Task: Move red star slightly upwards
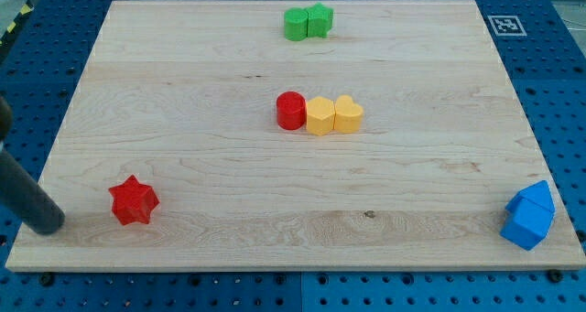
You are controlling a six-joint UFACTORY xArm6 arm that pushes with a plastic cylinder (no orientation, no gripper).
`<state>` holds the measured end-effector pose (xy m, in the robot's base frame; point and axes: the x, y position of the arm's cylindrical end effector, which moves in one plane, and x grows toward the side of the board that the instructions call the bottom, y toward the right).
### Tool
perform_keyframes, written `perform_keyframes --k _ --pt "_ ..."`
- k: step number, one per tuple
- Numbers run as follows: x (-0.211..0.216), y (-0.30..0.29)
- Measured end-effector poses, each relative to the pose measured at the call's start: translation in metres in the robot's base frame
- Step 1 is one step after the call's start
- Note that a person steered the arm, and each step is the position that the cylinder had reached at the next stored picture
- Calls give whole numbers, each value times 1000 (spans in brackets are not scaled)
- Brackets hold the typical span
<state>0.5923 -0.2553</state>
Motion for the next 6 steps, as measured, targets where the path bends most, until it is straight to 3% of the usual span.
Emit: perform_keyframes --k 1,2,3,4,5,6 --pt "-1 71" --pt "-27 155" --pt "-39 181" --pt "2 166" --pt "16 110" --pt "-14 85"
